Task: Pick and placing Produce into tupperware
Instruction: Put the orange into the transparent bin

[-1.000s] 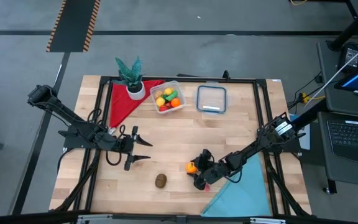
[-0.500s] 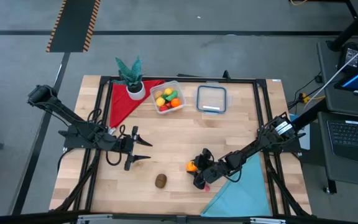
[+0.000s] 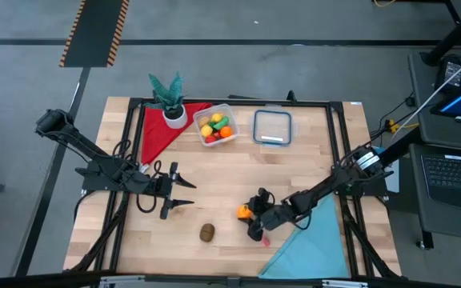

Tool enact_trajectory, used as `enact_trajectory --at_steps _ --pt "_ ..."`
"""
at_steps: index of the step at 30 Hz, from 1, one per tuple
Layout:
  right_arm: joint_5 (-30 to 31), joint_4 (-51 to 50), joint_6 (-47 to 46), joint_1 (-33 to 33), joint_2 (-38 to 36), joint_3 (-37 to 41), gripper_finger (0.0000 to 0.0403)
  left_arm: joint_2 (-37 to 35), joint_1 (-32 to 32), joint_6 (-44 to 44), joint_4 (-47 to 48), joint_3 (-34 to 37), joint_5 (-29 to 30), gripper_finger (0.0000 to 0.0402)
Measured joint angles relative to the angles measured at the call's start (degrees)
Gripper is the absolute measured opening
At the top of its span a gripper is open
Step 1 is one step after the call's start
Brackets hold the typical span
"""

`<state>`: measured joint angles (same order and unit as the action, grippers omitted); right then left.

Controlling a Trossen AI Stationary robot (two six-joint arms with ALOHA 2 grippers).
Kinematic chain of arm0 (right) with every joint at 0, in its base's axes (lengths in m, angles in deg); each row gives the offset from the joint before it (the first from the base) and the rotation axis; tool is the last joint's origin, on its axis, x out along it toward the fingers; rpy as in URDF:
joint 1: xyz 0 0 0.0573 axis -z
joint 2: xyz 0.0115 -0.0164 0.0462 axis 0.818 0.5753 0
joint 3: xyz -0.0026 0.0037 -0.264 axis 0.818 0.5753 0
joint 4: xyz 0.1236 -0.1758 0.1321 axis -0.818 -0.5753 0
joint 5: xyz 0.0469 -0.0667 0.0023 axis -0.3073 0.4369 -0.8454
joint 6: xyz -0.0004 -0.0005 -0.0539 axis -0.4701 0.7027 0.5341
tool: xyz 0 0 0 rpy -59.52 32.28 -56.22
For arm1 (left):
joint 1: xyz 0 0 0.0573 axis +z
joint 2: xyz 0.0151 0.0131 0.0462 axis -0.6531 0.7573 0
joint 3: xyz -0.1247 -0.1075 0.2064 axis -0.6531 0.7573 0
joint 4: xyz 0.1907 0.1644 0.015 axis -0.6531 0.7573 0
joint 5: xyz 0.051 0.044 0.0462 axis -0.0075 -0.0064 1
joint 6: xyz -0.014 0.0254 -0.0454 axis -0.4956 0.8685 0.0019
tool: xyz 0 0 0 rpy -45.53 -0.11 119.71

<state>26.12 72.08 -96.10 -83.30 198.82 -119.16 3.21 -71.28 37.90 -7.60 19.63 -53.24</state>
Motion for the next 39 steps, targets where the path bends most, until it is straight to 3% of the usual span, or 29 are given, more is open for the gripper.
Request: enact_trajectory --at_steps 13,19,24,32,39 --pt "-2.3 1.13 15.14 4.68 -11.24 -0.02 0.0242 0.02 0.0 -0.21 -0.01 0.0 0.0 0.0228" --pt "-8.78 2.96 18.6 7.77 -11.64 -0.02 0.0242 0.02 0.0 0.23 0.0 0.0 0.0 0.0228" --pt "-18.15 10.96 24.81 11.76 -11.69 -0.02 0.0242 0.02 0.0 3.94 -0.07 0.0 0.0 0.0228" --pt "-31.09 13.99 29.0 17.31 -11.69 -0.02 0.0242 0.02 0.0 4.22 -0.07 -0.02 0.0 0.0228" --pt "-32.9 14.16 30.63 18.27 -11.69 -0.02 0.0242 0.02 0.0 4.22 -0.07 -0.01 0.0 0.0228"
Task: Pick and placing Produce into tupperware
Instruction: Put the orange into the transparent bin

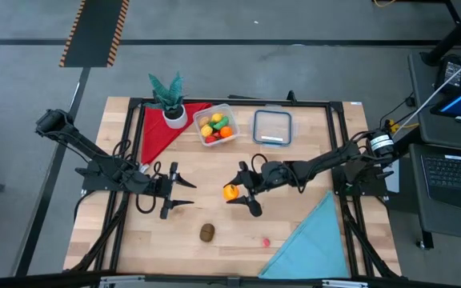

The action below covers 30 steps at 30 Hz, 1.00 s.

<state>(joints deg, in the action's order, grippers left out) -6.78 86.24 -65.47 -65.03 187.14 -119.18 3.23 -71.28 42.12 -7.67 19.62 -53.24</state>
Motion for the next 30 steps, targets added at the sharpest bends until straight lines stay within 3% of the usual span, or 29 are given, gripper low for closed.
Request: enact_trajectory --at_steps 19,30 --pt "0.12 -0.85 4.13 0.31 0.0 0.0 0.0242 0.03 1.18 -1.12 -0.76 -0.01 -0.03 0.0228" --pt "1.51 -1.78 7.09 2.43 0.0 -0.02 0.0242 1.01 10.84 -15.06 -3.75 -0.03 0.04 0.0228"
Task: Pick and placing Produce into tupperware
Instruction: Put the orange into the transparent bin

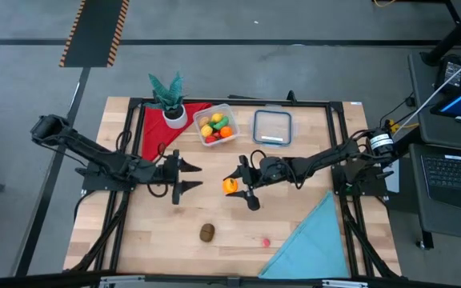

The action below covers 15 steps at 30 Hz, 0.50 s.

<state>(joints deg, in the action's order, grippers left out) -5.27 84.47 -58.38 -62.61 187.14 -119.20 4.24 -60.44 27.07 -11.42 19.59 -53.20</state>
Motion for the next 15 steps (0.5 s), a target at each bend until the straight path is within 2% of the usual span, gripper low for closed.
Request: enact_trajectory --at_steps 15 --pt "0.0 -0.21 2.97 0.39 0.0 0.0 0.0242 0.11 1.55 -6.08 -1.82 -0.02 -0.09 0.0228"
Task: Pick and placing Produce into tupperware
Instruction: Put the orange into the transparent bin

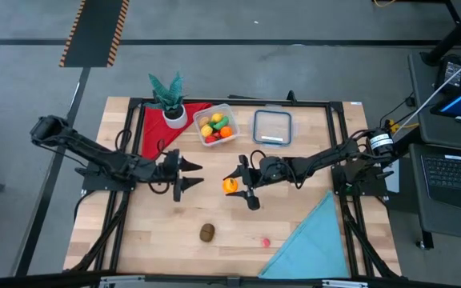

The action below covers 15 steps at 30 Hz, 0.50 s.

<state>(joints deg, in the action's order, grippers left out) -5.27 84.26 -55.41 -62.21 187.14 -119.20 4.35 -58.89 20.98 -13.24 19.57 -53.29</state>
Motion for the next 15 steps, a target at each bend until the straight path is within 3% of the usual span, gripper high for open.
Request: enact_trajectory --at_steps 6,15 --pt "3.74 0.13 3.0 0.11 0.0 0.0 0.0242 3.28 3.08 -7.95 -1.24 0.02 -2.28 0.0228" --pt "4.52 -0.26 4.5 1.38 0.0 -0.02 0.0242 15.61 8.11 -11.46 -19.76 0.02 -14.85 0.0228"
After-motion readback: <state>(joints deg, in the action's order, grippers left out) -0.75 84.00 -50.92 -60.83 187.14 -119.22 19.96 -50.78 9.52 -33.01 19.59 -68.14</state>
